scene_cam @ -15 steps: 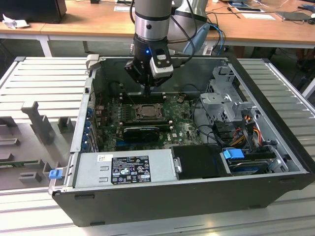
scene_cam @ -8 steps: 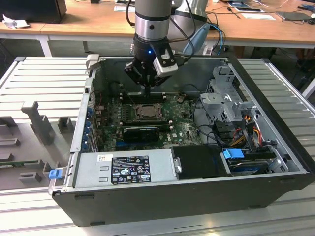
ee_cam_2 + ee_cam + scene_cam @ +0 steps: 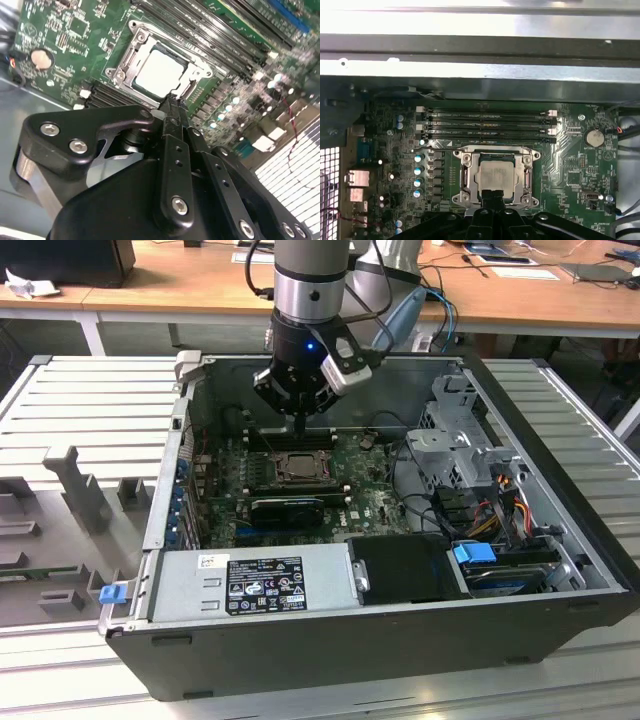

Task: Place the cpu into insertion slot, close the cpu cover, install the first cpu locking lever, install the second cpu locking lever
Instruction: 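Install the first cpu locking lever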

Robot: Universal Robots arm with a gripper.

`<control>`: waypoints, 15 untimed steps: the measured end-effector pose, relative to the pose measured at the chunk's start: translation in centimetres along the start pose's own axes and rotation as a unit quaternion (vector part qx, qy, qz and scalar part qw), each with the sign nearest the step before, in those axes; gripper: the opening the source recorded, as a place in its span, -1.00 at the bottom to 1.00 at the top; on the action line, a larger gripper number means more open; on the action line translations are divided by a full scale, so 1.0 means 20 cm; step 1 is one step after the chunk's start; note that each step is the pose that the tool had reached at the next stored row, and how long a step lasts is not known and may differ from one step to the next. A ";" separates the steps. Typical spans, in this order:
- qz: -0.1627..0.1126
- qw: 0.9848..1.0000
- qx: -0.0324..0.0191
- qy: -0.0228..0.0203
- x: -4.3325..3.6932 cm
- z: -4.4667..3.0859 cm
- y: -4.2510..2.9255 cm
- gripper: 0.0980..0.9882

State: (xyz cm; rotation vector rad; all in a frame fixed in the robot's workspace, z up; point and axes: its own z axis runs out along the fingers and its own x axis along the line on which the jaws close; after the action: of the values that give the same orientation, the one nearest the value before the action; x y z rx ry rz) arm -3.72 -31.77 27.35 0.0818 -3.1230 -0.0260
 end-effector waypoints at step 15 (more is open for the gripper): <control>-0.030 1.000 0.000 -0.001 0.148 0.005 0.008 -0.98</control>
State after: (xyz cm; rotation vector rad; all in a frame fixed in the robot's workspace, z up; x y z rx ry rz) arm -6.69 -31.77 27.30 0.1754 -3.1211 -0.0263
